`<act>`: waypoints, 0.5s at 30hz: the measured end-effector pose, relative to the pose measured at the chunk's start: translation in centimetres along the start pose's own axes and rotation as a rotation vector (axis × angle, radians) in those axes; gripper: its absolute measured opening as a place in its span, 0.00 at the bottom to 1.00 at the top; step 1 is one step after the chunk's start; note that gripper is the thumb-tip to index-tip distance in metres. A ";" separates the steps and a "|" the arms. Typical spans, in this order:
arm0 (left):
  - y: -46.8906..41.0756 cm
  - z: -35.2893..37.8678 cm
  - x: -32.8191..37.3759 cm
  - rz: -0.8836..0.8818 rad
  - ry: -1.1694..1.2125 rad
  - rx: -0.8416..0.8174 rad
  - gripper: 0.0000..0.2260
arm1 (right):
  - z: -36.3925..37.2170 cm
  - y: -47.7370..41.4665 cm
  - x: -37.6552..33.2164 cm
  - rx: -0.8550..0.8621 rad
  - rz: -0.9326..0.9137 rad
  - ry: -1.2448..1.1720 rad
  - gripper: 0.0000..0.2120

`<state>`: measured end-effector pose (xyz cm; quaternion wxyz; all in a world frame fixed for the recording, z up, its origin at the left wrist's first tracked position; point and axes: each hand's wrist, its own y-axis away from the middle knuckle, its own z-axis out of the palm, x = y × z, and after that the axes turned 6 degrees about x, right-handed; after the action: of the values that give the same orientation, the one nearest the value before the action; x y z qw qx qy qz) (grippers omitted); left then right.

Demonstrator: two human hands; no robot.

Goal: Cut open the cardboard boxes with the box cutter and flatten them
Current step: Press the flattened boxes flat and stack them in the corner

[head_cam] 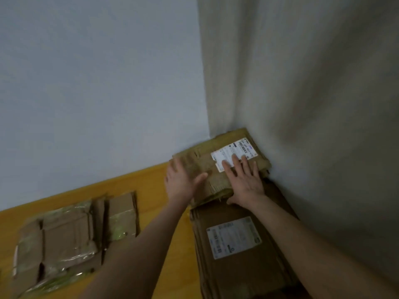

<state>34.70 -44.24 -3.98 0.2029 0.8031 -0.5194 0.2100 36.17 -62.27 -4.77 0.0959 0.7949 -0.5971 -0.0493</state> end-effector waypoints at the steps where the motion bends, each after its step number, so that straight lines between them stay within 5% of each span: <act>1: 0.3 0.2 0.2 0.204 -0.200 -0.006 0.54 | 0.1 -0.3 0.2 0.011 0.002 0.021 0.61; 4: 1.2 1.7 1.0 0.558 -0.583 -0.174 0.58 | 0.4 -1.3 0.9 0.009 -0.043 0.106 0.63; 10: -0.7 4.5 1.0 0.614 -0.875 -0.171 0.58 | 1.2 -4.0 2.6 0.056 -0.134 0.175 0.58; 15: -1.5 5.1 0.2 0.619 -0.773 -0.235 0.55 | 2.2 -4.2 2.8 0.042 -0.133 0.099 0.60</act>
<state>36.86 -46.64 -8.29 0.0131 0.6024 -0.7901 -0.1123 40.52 -64.07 -7.73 0.1051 0.8360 -0.5385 -0.0037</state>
